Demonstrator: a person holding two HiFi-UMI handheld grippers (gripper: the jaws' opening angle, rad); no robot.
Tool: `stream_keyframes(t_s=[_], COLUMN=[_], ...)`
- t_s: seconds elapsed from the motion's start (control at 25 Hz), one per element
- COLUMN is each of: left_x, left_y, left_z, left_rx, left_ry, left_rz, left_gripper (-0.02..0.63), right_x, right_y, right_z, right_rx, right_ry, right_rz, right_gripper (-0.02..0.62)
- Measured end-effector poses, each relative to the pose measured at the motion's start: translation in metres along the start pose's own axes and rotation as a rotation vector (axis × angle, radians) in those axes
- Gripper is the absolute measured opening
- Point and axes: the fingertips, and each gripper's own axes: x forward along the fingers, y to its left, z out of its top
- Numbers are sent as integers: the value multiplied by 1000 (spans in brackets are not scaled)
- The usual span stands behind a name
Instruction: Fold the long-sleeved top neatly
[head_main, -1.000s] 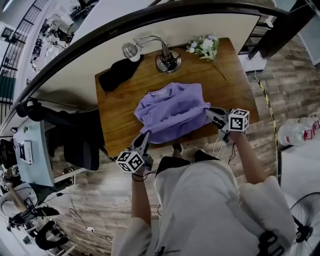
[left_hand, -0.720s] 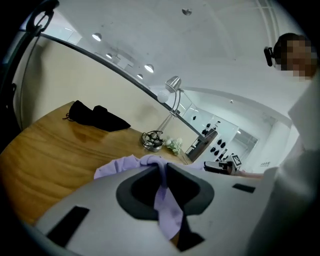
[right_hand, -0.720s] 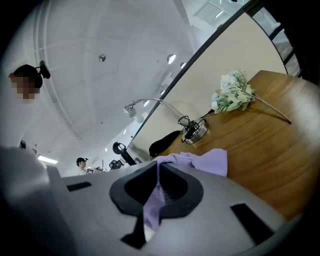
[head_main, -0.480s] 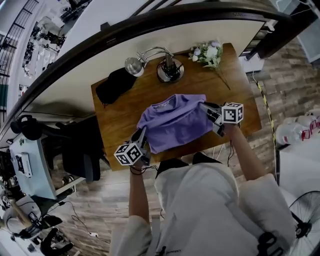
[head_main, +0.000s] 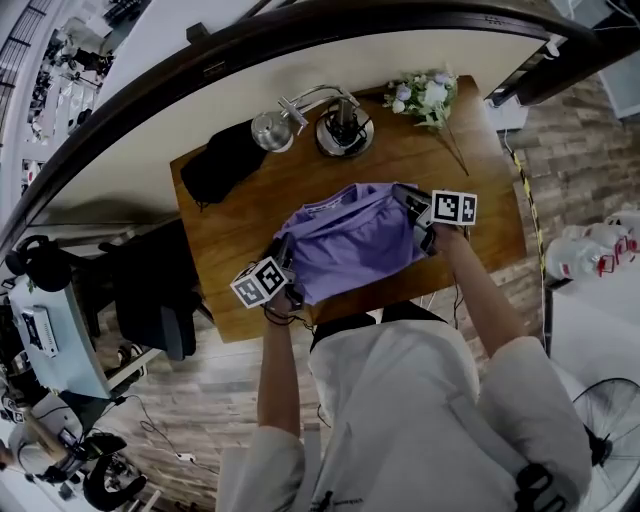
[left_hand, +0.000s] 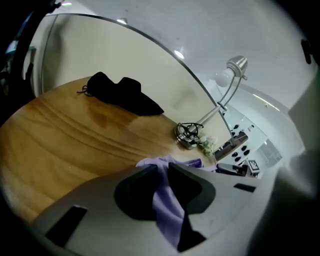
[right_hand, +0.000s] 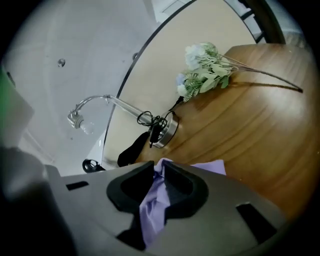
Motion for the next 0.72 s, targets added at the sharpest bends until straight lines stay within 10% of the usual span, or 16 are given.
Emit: stream_keyframes(t_s=[0.36, 0.52, 0.72], left_x=[-23, -44, -23], left_y=[28, 26, -51], left_z=[31, 39, -6], left_rx=[-211, -60, 277], left_ry=[-262, -256, -70], left_rz=[22, 98, -5], left_gripper=[164, 161, 97], right_x=[-3, -13, 7], right_y=[-20, -1, 44], right_z=[18, 24, -29], right_rx=[-26, -367, -845], right_ry=[-156, -155, 79], right_rz=[-115, -214, -188], right_gripper=[95, 58, 8])
